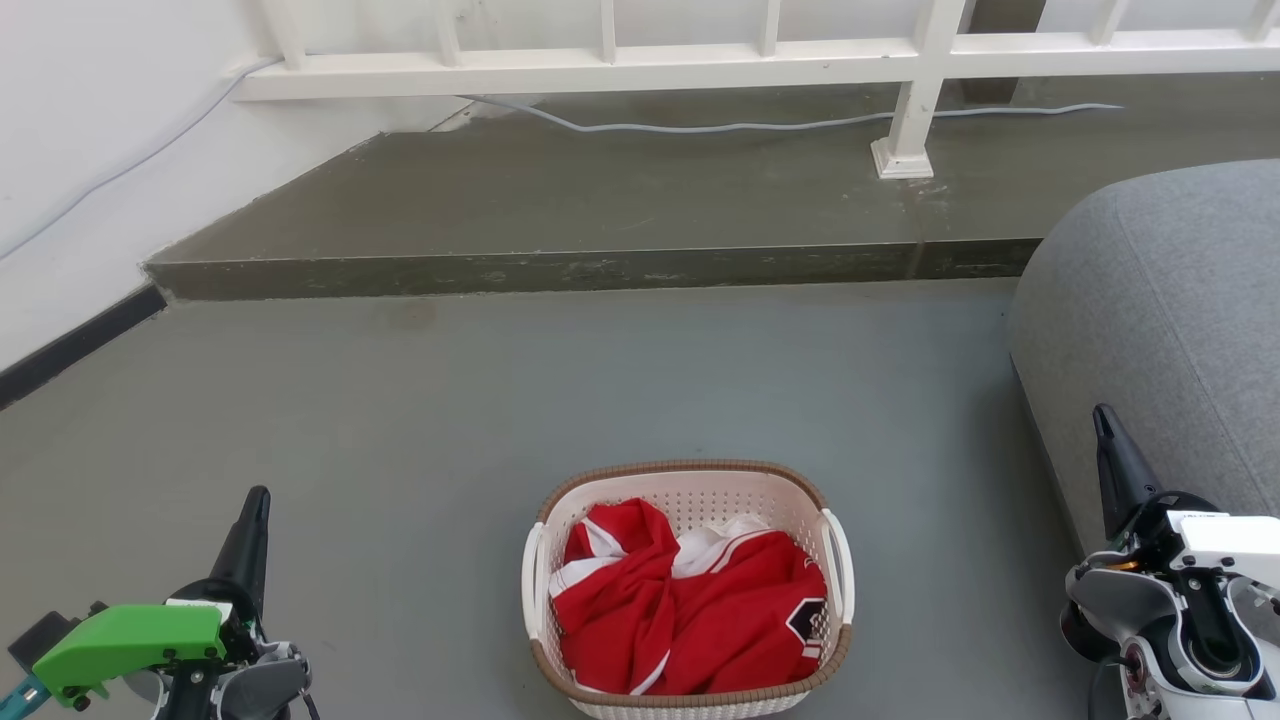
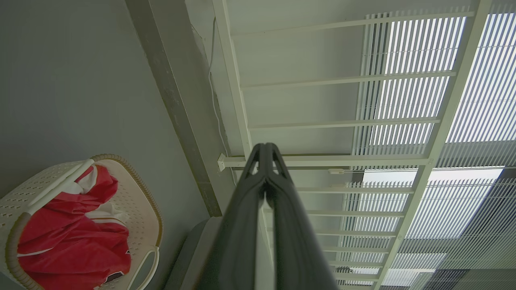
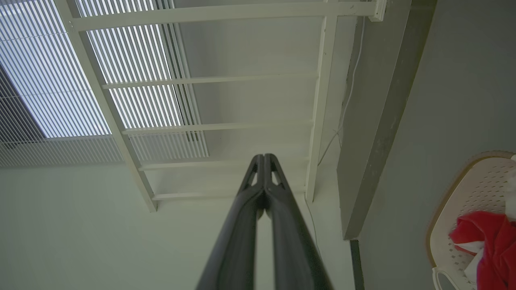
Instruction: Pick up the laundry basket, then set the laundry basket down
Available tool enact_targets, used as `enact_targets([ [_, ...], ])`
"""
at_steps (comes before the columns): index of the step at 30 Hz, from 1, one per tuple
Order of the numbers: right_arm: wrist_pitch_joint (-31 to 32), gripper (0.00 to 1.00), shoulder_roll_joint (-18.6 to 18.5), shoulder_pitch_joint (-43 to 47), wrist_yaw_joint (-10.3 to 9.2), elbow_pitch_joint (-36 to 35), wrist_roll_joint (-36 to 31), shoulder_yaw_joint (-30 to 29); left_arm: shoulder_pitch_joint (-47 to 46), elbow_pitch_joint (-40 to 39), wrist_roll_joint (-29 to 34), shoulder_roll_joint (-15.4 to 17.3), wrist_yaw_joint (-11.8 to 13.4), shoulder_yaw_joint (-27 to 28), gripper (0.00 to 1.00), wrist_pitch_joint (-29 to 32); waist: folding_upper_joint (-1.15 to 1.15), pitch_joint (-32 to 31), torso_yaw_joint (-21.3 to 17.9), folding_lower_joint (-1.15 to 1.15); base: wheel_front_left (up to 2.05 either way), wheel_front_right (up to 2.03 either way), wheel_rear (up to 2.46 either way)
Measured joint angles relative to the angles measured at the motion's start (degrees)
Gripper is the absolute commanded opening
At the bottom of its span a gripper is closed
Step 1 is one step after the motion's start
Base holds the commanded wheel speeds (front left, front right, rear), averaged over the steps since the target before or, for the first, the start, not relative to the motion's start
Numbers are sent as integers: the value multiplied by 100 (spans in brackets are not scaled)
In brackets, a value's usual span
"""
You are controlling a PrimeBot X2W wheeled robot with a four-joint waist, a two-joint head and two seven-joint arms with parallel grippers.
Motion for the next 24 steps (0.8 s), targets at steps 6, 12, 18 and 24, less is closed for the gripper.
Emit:
enact_targets([
  [6,0,0,0,-1,1,3,1,-2,0,0,0,0,0,0,0,0,0,0,0,0,0,0,0],
  [12,0,0,0,-1,1,5,1,-3,0,0,0,-1,0,0,0,0,0,0,0,0,0,0,0],
  [18,0,0,1,-1,1,7,0,-5,-1,0,0,-1,0,0,0,0,0,0,0,0,0,0,0],
  [24,0,0,1,-1,2,9,0,-9,-1,-1,0,-1,0,0,0,0,0,0,0,0,0,0,0],
])
